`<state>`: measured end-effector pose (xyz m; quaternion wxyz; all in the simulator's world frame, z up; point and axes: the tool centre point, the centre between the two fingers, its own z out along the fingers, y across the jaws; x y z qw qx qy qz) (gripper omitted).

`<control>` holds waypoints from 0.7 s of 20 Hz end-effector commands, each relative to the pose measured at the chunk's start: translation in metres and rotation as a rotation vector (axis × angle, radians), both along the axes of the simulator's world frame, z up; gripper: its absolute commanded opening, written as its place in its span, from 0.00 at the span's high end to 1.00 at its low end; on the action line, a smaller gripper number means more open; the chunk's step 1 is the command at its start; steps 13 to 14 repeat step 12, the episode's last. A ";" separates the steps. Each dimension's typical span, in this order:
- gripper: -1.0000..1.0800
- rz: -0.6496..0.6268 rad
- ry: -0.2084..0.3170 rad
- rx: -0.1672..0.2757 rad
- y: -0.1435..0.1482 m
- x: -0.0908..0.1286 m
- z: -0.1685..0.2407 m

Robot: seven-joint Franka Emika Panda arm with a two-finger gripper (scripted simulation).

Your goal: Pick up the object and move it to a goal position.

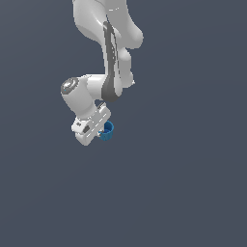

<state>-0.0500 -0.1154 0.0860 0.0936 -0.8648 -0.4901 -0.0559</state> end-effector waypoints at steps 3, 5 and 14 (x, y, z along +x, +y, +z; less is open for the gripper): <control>1.00 0.000 -0.002 -0.001 0.005 -0.007 0.019; 1.00 0.000 -0.002 -0.001 0.007 -0.010 0.025; 1.00 0.000 -0.003 0.000 0.009 -0.012 0.033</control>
